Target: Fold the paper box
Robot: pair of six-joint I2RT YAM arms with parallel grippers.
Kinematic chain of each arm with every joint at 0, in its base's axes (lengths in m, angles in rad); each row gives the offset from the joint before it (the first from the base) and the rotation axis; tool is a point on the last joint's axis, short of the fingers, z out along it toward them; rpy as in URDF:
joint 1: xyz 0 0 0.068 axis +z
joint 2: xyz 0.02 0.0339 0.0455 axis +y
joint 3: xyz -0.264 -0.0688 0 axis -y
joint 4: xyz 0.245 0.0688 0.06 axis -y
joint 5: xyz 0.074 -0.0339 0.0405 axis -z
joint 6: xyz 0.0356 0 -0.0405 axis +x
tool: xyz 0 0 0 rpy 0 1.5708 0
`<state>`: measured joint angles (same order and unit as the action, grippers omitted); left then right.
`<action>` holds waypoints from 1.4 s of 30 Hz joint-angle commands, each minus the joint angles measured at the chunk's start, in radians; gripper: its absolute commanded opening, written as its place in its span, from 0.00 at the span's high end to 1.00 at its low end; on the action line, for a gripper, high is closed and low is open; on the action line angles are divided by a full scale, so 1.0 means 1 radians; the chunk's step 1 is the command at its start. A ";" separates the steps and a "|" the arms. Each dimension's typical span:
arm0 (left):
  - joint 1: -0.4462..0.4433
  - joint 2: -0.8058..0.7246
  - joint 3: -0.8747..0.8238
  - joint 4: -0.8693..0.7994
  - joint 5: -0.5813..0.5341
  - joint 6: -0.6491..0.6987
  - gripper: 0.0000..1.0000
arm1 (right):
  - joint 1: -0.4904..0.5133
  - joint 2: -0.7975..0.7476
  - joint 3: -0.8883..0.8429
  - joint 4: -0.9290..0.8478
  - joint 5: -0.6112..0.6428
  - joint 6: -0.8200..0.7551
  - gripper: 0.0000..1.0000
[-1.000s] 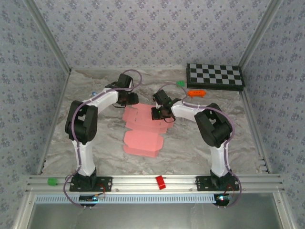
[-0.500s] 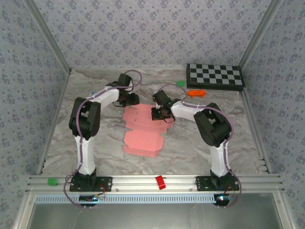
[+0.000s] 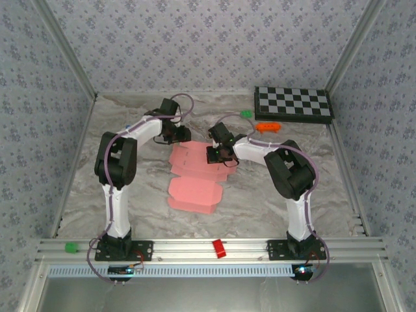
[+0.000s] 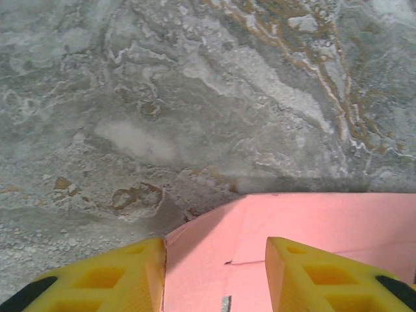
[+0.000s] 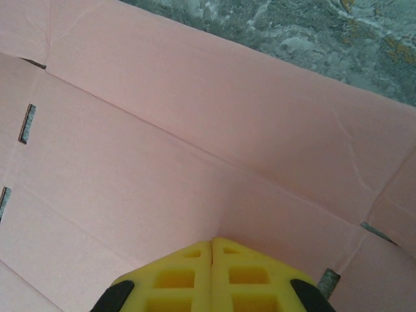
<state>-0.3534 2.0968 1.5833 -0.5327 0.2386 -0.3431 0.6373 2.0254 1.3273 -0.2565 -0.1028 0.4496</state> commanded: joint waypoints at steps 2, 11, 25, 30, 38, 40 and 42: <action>-0.001 0.009 0.047 -0.043 0.048 0.032 0.56 | 0.001 0.047 0.006 -0.041 -0.015 0.017 1.00; -0.004 -0.010 0.052 -0.040 0.083 0.044 0.60 | 0.002 0.055 0.013 -0.044 -0.015 0.014 1.00; -0.034 -0.010 0.079 -0.041 0.131 0.087 0.60 | 0.004 0.072 0.028 -0.055 -0.019 0.011 1.00; -0.047 0.016 0.102 -0.046 0.153 0.085 0.60 | 0.005 0.076 0.029 -0.054 -0.021 0.011 1.00; -0.053 0.066 0.120 -0.058 0.157 0.077 0.60 | 0.004 0.078 0.034 -0.058 -0.023 0.009 1.00; -0.055 0.073 0.119 -0.057 0.163 0.073 0.60 | 0.005 0.078 0.033 -0.057 -0.023 0.008 1.00; -0.054 0.078 0.117 -0.056 0.165 0.072 0.60 | 0.004 0.079 0.032 -0.057 -0.023 0.009 1.00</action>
<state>-0.4019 2.1555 1.6772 -0.5579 0.3809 -0.2771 0.6373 2.0556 1.3640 -0.2535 -0.1249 0.4557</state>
